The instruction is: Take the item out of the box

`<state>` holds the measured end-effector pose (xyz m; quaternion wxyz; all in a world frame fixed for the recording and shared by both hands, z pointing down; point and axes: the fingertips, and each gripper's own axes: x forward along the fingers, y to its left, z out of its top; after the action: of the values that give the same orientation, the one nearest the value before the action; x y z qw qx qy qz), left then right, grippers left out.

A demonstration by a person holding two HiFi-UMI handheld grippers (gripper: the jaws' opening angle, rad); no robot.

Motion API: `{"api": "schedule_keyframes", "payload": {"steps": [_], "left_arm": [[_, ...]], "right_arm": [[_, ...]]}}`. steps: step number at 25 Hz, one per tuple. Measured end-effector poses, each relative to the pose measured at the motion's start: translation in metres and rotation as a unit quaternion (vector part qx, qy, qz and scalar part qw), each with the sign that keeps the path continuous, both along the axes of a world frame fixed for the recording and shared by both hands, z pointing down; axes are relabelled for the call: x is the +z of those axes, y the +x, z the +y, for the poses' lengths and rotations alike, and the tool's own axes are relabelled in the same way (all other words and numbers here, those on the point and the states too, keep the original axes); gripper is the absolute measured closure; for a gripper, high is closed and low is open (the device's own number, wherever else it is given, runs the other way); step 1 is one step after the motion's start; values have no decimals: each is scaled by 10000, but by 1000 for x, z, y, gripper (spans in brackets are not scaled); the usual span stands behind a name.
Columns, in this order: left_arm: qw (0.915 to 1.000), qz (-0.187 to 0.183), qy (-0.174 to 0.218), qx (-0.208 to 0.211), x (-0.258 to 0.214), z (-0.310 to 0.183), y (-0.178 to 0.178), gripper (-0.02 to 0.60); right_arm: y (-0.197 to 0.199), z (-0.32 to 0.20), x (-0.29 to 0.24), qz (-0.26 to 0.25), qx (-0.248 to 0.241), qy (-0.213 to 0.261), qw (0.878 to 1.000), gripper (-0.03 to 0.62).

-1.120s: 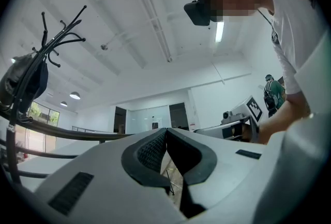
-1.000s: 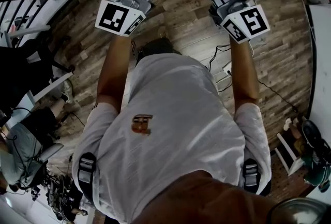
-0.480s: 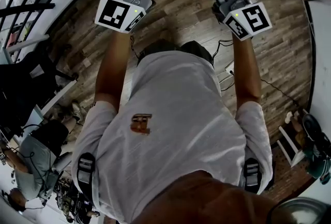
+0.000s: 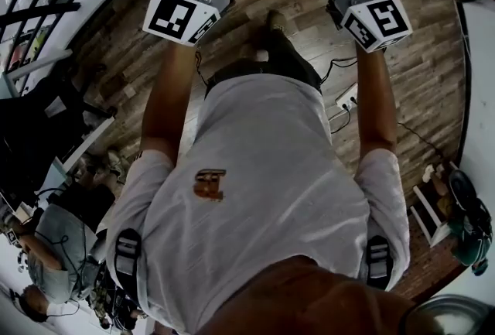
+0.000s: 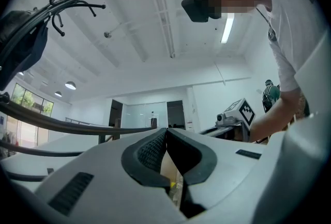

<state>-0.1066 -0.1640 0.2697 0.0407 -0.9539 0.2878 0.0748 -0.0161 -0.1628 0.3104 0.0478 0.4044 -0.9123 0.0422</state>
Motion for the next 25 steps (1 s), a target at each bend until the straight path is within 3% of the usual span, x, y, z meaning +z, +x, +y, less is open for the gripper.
{"api": "schedule_keyframes", "payload": {"steps": [12, 25], "left_arm": [[9998, -96, -39, -161, 14, -73, 33, 561], [9973, -232, -178, -669, 35, -152, 86, 561]], "right_arm": [[24, -79, 19, 407, -324, -216, 9984, 560], [60, -153, 61, 738, -1016, -590, 9903, 559]]}}
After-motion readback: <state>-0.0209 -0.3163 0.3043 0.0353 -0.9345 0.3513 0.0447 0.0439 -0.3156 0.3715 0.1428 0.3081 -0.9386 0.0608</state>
